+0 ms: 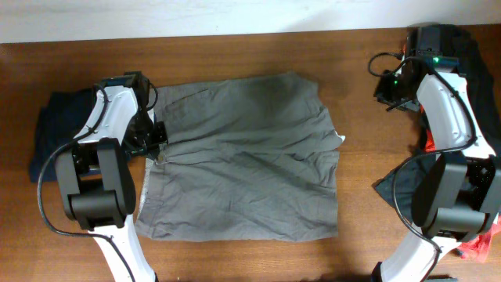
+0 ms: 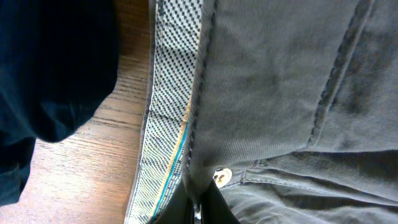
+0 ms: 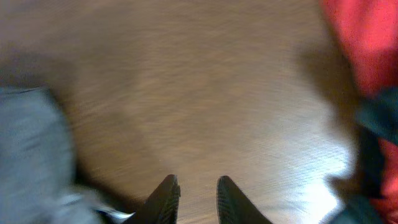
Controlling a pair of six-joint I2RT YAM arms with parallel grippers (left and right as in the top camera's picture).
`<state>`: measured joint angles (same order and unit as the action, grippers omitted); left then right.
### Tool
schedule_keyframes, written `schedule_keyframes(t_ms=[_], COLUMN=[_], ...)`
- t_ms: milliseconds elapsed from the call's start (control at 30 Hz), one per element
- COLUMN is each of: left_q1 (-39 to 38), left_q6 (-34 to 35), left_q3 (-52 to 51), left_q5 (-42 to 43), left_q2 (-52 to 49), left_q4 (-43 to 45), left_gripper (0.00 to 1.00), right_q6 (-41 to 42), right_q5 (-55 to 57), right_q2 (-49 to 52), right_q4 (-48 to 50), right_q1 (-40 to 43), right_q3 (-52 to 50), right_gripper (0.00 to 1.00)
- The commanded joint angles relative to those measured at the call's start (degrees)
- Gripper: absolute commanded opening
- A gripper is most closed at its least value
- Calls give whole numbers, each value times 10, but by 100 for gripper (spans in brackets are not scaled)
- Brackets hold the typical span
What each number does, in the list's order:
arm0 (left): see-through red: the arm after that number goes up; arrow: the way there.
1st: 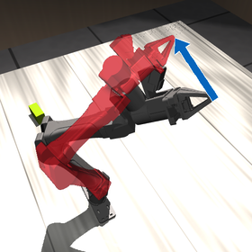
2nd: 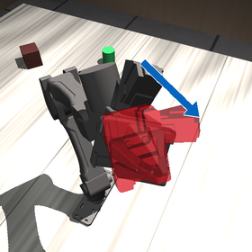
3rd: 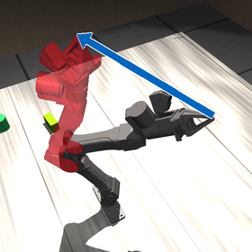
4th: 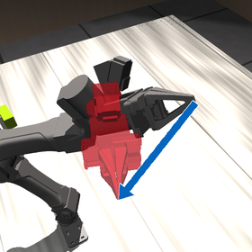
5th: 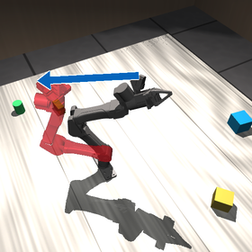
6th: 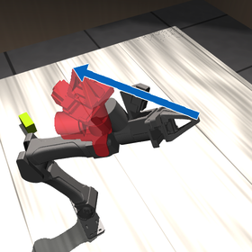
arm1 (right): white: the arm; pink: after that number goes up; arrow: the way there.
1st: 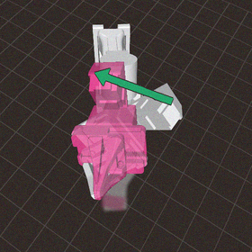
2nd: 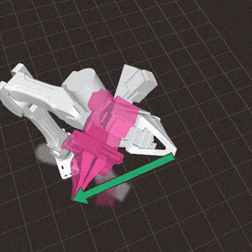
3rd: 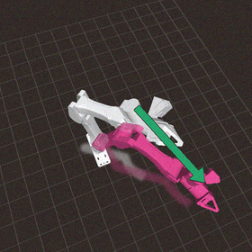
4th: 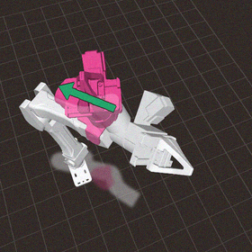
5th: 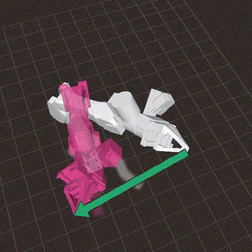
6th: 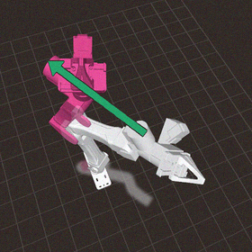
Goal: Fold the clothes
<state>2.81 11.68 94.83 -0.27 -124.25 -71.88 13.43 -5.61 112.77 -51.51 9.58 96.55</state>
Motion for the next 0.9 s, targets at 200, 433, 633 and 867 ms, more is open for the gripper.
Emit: schedule_keyframes(t_ms=[200, 433, 633, 867], left_q1=[2, 2, 2, 2], left_q6=[7, 2, 3, 5], left_q3=[7, 94, 145, 141], left_q5=[-7, -2, -2, -2], left_q2=[5, 30, 56, 81], left_q4=[0, -23, -130, -241], left_gripper=[6, 28, 32, 32], right_q6=[-57, -66, -70, -63], right_q5=[-116, -72, -72, -73], right_q2=[12, -45, -89, -169], right_q4=[-53, -158, -287, -343], right_q1=[-16, -12, -13, -14], right_q3=[-3, -3, -3, -78], right_gripper=[32, 33, 33, 33])
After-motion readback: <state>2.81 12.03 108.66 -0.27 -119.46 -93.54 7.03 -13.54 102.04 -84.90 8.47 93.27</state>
